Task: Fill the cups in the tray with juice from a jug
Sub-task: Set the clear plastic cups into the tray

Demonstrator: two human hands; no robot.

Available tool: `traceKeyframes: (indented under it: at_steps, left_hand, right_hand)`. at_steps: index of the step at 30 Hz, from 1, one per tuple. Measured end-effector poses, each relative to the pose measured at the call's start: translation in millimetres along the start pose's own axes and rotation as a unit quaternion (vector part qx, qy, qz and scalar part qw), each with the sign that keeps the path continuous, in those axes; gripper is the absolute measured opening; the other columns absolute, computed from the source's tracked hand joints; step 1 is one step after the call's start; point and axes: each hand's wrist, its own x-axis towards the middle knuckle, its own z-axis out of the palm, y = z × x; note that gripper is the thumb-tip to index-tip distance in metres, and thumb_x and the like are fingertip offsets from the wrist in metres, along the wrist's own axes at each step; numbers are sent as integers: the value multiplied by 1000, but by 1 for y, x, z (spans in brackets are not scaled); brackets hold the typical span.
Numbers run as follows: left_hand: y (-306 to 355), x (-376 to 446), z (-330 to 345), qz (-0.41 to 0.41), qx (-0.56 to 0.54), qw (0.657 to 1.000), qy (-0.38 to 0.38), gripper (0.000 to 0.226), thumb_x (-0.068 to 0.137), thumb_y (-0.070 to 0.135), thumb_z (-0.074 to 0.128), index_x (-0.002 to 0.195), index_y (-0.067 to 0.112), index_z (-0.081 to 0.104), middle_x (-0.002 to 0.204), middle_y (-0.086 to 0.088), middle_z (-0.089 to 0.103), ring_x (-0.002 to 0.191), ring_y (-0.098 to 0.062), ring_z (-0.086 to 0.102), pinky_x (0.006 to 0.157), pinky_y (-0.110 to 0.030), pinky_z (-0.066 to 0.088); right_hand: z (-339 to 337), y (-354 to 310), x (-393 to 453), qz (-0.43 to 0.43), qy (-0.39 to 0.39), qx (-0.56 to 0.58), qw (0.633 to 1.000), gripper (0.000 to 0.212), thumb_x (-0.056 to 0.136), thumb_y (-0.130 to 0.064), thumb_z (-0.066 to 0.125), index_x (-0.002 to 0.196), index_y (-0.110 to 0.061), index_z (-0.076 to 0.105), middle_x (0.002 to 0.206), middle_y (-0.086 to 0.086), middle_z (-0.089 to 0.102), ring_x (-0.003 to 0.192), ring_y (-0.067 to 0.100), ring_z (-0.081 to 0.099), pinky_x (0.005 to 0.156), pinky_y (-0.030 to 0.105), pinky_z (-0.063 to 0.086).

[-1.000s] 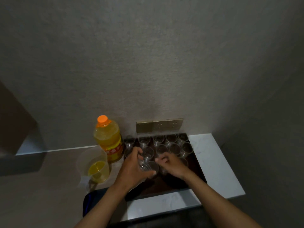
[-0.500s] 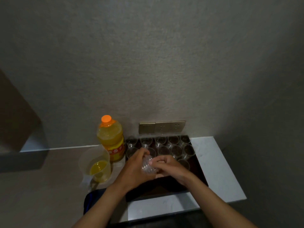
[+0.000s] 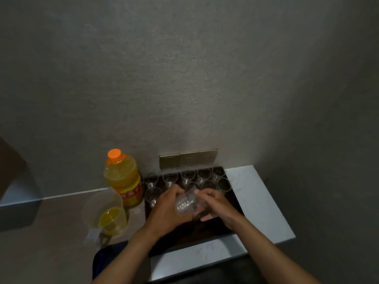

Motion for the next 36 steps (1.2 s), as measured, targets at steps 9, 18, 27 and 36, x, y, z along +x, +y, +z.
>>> traceKeyframes:
  at_steps: [9,18,27,36]
  left_hand:
    - [7,10,18,-2,-11,1000,-15,61,64,56,88,106,42,48,111,19,56,98,1,58,79,-21,54]
    - [13,14,27,-11,-20,1000,-18,58,68,46,91,107,39,48,110,19,55,102,9,53,78,-10,48]
    - [3,18,29,-25,-24,999,-8,58,65,51,90,105,39,49,110,17,59,98,-4,61,82,-29,58]
    - [-1,22,24,-29,-6,999,15,60,65,53,90,107,37,51,108,18,60,98,0,60,81,-26,55]
  right_hand:
    - [-64,10,11,0,225,43,973,42,89,-47,75,115,-16,63,108,13,72,88,24,72,67,36,64]
    - [-102,39,21,20,309,-321,895,74,81,-52,82,142,-29,45,131,6,51,114,30,61,81,34,45]
    - [-109,73,40,101,212,-361,903,67,79,-36,85,129,-19,44,127,7,61,103,24,60,83,34,47]
    - [-117,90,58,104,189,-352,911,58,77,-32,88,112,-21,43,116,9,65,96,23,59,82,33,48]
